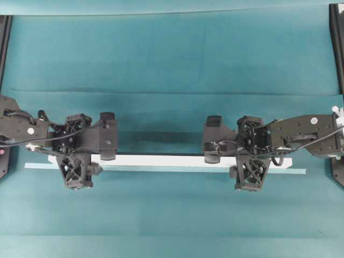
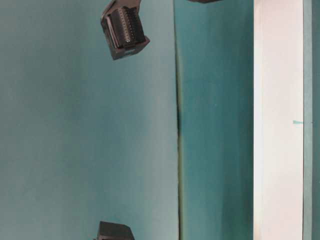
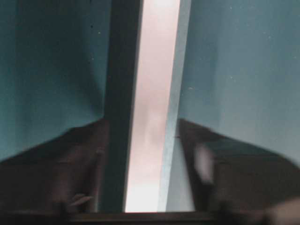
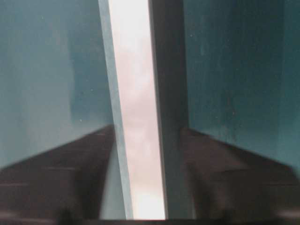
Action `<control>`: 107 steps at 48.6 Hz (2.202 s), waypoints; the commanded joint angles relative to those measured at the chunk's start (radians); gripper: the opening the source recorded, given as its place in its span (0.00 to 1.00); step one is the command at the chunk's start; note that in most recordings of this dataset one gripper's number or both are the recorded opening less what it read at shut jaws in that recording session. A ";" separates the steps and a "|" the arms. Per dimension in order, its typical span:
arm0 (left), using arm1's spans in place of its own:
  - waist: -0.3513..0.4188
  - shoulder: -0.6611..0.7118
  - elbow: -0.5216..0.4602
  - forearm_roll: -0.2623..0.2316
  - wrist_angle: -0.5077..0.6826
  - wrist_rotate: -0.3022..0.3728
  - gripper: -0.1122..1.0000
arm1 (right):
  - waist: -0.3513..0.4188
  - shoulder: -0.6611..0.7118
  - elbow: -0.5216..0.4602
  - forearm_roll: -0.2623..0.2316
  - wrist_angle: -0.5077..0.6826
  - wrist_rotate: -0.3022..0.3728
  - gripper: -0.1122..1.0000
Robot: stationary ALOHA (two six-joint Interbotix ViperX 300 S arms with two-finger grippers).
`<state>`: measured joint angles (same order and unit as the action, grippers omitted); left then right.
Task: Lift a wooden board with both hands.
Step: 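Lower both open grippers over the board and close them on it, then lift the board with both grippers and move it away from the table edge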
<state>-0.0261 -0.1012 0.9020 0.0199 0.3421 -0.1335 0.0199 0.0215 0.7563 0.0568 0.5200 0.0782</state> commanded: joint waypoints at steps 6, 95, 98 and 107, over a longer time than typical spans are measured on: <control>-0.002 -0.008 -0.014 0.003 -0.003 0.000 0.27 | -0.002 0.012 -0.014 -0.002 0.008 0.006 0.30; 0.060 -0.365 -0.365 0.006 0.581 0.009 0.26 | -0.074 -0.210 -0.436 -0.002 0.641 0.009 0.29; 0.061 -0.364 -0.390 0.006 0.600 0.009 0.26 | -0.075 -0.210 -0.459 -0.002 0.664 0.009 0.29; 0.069 -0.370 -0.446 0.011 0.663 0.012 0.26 | -0.086 -0.212 -0.541 -0.006 0.749 0.009 0.29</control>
<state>0.0337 -0.4571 0.5246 0.0261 1.0048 -0.1212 -0.0583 -0.1871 0.2853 0.0476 1.2609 0.0782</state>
